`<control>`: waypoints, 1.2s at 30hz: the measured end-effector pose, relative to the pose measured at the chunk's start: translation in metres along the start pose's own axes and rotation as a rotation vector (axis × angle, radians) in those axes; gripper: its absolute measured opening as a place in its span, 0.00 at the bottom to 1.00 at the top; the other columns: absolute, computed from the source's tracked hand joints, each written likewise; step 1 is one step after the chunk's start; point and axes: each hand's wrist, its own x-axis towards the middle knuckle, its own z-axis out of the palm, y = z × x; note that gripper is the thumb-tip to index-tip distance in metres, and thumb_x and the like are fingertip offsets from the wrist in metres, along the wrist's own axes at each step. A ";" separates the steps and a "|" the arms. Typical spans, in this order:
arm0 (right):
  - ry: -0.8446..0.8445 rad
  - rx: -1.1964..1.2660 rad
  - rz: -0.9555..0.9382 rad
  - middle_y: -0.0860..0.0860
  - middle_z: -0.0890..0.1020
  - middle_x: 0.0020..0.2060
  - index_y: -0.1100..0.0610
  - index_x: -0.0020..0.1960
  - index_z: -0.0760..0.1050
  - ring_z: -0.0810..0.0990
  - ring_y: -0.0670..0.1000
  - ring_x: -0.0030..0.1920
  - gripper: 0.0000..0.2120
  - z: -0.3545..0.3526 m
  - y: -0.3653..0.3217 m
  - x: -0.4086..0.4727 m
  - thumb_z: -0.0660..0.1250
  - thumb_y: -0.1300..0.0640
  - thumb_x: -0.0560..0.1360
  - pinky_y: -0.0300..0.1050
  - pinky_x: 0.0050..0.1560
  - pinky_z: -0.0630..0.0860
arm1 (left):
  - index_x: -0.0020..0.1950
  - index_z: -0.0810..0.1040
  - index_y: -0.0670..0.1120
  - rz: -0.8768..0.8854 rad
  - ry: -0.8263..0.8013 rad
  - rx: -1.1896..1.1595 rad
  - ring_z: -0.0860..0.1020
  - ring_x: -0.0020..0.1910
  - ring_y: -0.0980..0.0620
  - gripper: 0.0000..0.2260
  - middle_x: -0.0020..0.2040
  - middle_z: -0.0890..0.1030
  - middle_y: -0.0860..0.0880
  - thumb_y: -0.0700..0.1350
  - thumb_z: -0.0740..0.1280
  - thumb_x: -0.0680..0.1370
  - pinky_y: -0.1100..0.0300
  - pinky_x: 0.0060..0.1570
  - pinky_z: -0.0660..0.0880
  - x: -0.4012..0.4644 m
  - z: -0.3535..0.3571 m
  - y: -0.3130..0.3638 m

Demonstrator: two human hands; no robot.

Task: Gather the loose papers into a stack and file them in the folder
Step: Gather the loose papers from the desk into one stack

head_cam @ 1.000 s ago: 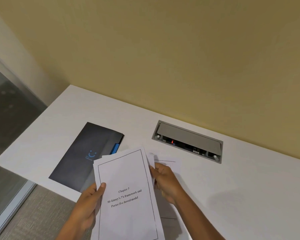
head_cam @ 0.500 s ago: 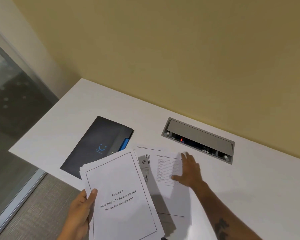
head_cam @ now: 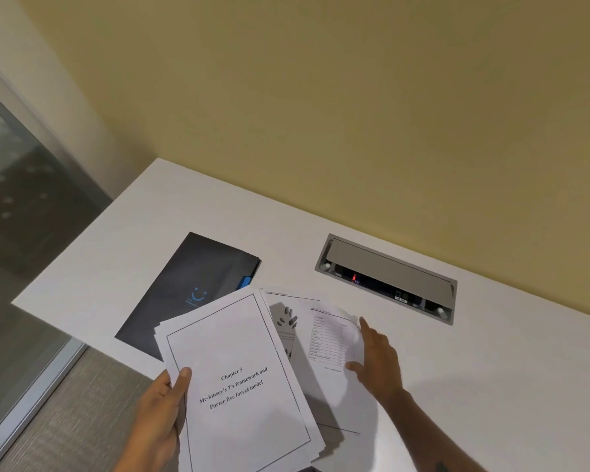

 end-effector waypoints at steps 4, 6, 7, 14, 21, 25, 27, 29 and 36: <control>0.039 0.312 0.221 0.53 0.79 0.71 0.53 0.84 0.56 0.81 0.61 0.68 0.51 0.009 0.003 -0.014 0.83 0.56 0.71 0.53 0.64 0.79 | 0.63 0.82 0.45 0.020 -0.032 0.018 0.88 0.53 0.45 0.10 0.57 0.89 0.43 0.45 0.67 0.84 0.51 0.43 0.86 0.001 0.014 0.005; 0.069 0.459 0.301 0.55 0.82 0.67 0.55 0.79 0.64 0.84 0.62 0.63 0.42 0.014 0.011 -0.018 0.81 0.60 0.72 0.53 0.58 0.82 | 0.64 0.82 0.44 0.026 -0.050 0.019 0.89 0.52 0.45 0.10 0.57 0.89 0.43 0.44 0.66 0.84 0.51 0.44 0.86 0.000 0.021 0.008; 0.081 0.528 0.311 0.56 0.84 0.64 0.56 0.76 0.69 0.85 0.62 0.60 0.34 0.015 0.016 -0.019 0.80 0.61 0.74 0.51 0.54 0.83 | 0.64 0.82 0.44 0.028 -0.055 0.023 0.89 0.53 0.44 0.11 0.58 0.89 0.43 0.44 0.66 0.84 0.49 0.47 0.86 0.000 0.023 0.008; 0.179 0.881 0.303 0.50 0.84 0.58 0.57 0.67 0.80 0.84 0.56 0.57 0.14 -0.009 0.025 -0.025 0.70 0.57 0.83 0.36 0.49 0.79 | 0.64 0.83 0.44 0.023 -0.129 0.067 0.88 0.55 0.40 0.11 0.59 0.88 0.41 0.44 0.65 0.85 0.44 0.53 0.84 -0.002 0.049 0.015; -0.033 1.106 0.180 0.41 0.89 0.56 0.43 0.61 0.85 0.88 0.45 0.57 0.10 -0.052 -0.011 -0.033 0.66 0.51 0.85 0.44 0.60 0.83 | 0.65 0.81 0.44 -0.006 -0.197 0.111 0.85 0.61 0.34 0.12 0.60 0.87 0.39 0.45 0.64 0.85 0.32 0.65 0.77 -0.003 0.076 0.022; -0.201 1.253 0.081 0.47 0.88 0.61 0.46 0.63 0.85 0.86 0.48 0.62 0.12 -0.054 -0.042 -0.041 0.65 0.54 0.86 0.42 0.61 0.83 | 0.65 0.81 0.46 0.004 -0.232 0.130 0.88 0.55 0.39 0.11 0.58 0.89 0.42 0.45 0.63 0.86 0.44 0.50 0.86 -0.002 0.081 0.022; -0.253 1.310 0.062 0.52 0.88 0.61 0.50 0.63 0.85 0.86 0.53 0.63 0.12 -0.048 -0.056 -0.042 0.64 0.56 0.86 0.43 0.59 0.84 | 0.66 0.81 0.46 -0.023 -0.225 0.126 0.88 0.55 0.41 0.11 0.58 0.89 0.43 0.45 0.63 0.86 0.47 0.46 0.86 0.001 0.077 0.018; -0.321 1.331 0.054 0.56 0.88 0.60 0.52 0.64 0.85 0.87 0.57 0.60 0.12 -0.042 -0.070 -0.045 0.66 0.53 0.85 0.48 0.55 0.85 | 0.66 0.81 0.46 -0.043 -0.211 0.136 0.88 0.56 0.43 0.12 0.59 0.89 0.44 0.46 0.63 0.86 0.48 0.49 0.85 0.004 0.072 0.014; -0.566 1.281 0.065 0.54 0.88 0.60 0.47 0.66 0.84 0.88 0.59 0.60 0.14 -0.027 -0.092 -0.041 0.70 0.48 0.81 0.55 0.59 0.85 | 0.64 0.82 0.45 -0.083 -0.161 0.145 0.88 0.55 0.46 0.10 0.59 0.89 0.44 0.42 0.64 0.86 0.47 0.60 0.80 0.005 0.053 -0.003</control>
